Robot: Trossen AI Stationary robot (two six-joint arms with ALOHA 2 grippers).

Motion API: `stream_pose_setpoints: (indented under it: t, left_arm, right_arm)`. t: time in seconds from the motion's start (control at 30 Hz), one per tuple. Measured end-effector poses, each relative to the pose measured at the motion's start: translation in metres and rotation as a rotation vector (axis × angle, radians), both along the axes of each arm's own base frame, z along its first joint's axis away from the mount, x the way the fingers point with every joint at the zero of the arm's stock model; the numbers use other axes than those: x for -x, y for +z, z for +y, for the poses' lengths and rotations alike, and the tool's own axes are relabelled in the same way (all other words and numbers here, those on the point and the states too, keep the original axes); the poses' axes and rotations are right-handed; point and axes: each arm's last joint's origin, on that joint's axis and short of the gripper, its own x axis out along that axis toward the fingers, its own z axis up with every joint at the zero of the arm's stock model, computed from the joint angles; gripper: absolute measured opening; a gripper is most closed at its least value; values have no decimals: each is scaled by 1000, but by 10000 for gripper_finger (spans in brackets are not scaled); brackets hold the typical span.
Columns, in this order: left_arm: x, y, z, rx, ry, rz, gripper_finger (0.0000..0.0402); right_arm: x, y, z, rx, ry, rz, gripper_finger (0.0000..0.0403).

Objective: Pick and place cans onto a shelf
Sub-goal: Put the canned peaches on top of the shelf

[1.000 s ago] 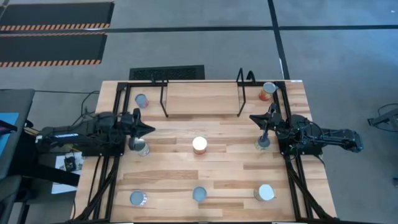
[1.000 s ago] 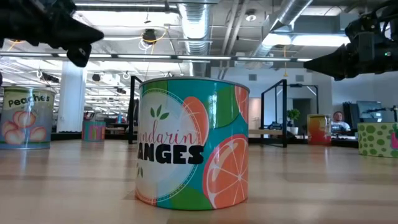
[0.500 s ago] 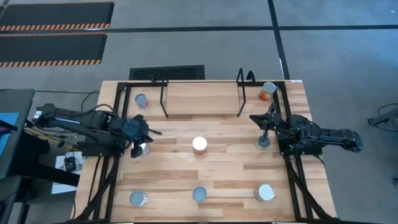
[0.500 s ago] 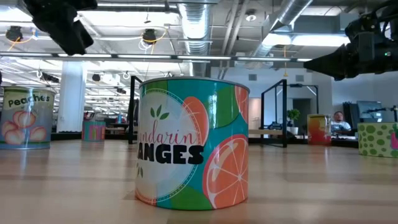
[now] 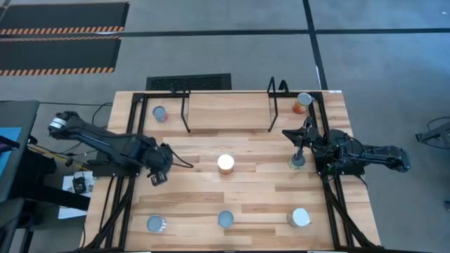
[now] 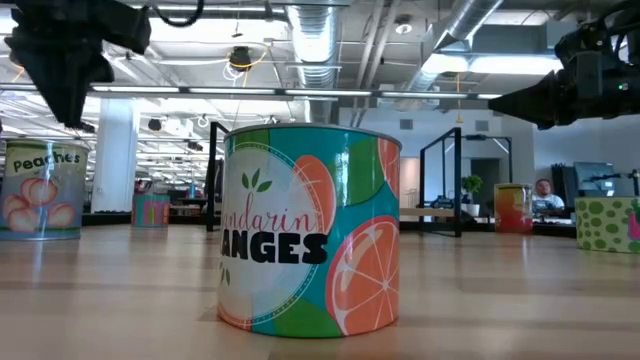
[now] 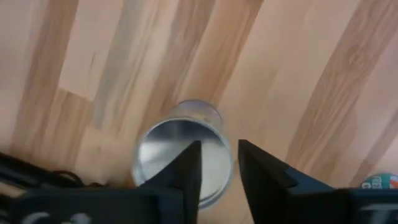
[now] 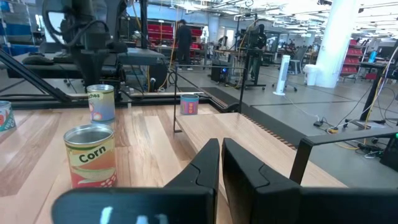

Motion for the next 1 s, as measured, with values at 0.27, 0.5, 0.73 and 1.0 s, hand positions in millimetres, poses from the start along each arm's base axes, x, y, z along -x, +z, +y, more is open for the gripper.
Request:
stream_pose_setpoints:
  t: [0.27,0.5,0.73,1.0]
  left_arm:
    - [-9,-11,-4,-29,106,44,157]
    - [-17,-21,-6,-94,161,80,142]
    - [-21,-28,-8,-98,158,128,85]
    - [-24,-15,-9,-57,40,42,5]
  right_arm:
    - [0,0,0,0,0,0,43]
    - [0,0,0,0,0,0,43]
    - [0,0,0,0,0,0,43]
    - [0,0,0,0,0,0,43]
